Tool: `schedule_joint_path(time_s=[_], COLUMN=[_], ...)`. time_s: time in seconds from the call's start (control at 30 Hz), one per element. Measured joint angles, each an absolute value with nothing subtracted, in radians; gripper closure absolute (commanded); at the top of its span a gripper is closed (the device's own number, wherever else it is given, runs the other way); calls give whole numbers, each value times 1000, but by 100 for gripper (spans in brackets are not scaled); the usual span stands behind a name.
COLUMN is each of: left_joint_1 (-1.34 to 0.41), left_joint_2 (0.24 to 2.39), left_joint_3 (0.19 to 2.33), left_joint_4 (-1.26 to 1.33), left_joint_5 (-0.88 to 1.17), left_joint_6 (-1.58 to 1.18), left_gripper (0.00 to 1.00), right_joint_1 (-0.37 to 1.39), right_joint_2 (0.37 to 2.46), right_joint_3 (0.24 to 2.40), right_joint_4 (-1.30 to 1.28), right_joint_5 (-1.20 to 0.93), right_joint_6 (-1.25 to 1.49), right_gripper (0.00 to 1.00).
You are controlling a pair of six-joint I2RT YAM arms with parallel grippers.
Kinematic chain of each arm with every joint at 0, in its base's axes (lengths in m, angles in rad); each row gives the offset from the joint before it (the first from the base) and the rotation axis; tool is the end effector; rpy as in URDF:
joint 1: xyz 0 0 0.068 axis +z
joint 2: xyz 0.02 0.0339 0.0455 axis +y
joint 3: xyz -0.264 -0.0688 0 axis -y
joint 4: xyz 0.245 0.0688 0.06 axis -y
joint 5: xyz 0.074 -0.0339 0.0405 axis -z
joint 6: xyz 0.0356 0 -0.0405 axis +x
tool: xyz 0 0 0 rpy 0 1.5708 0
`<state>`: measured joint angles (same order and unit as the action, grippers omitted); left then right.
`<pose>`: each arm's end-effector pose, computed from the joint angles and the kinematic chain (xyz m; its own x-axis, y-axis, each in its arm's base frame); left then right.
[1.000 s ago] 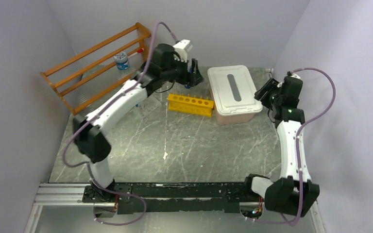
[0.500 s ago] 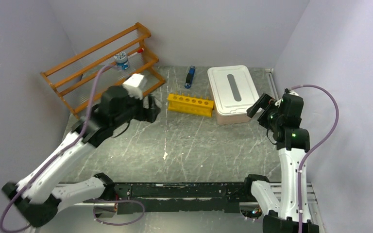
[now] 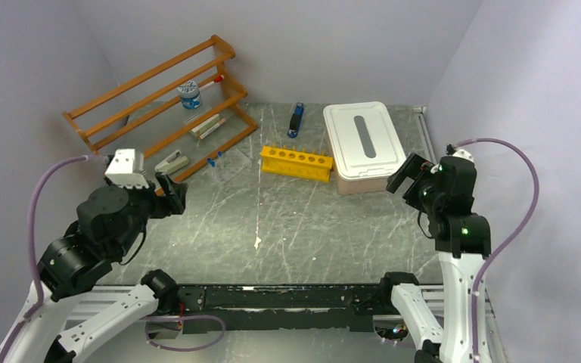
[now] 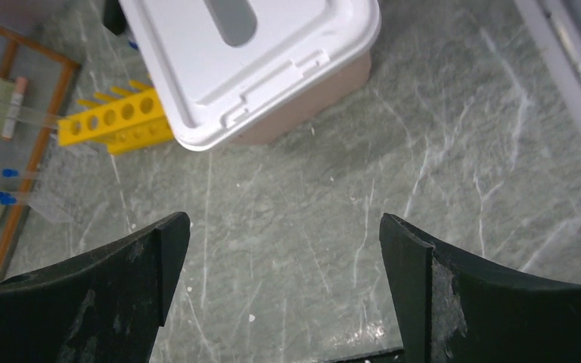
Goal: Organize the chemistry lab equipment
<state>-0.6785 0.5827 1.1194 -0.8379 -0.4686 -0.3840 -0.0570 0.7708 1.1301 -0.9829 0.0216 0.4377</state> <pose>0.0727 -0.0380 0.4042 -0.2981 -0.1890 -0.9356 0.1213 0.9647 -0.2335 0.1276 -0.0081 0.3757 -0.4965 0.4528 -0.7406 0.3146 0.8890 0.3327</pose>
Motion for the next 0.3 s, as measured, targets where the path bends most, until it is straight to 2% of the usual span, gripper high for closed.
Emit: schedule_joint_path(time_s=[0.3], left_joint_1=[-678], left_joint_2=[525], left_joint_3=[1183], left_joint_4=[-973], left_joint_5=[-535], left_joint_6=[-446], left_gripper=[7], right_joint_1=[-17], right_joint_2=[661], right_joint_3=[1245], right_joint_4=[-1009], right_joint_5=[96], right_joint_6=[403], right_gripper=[0])
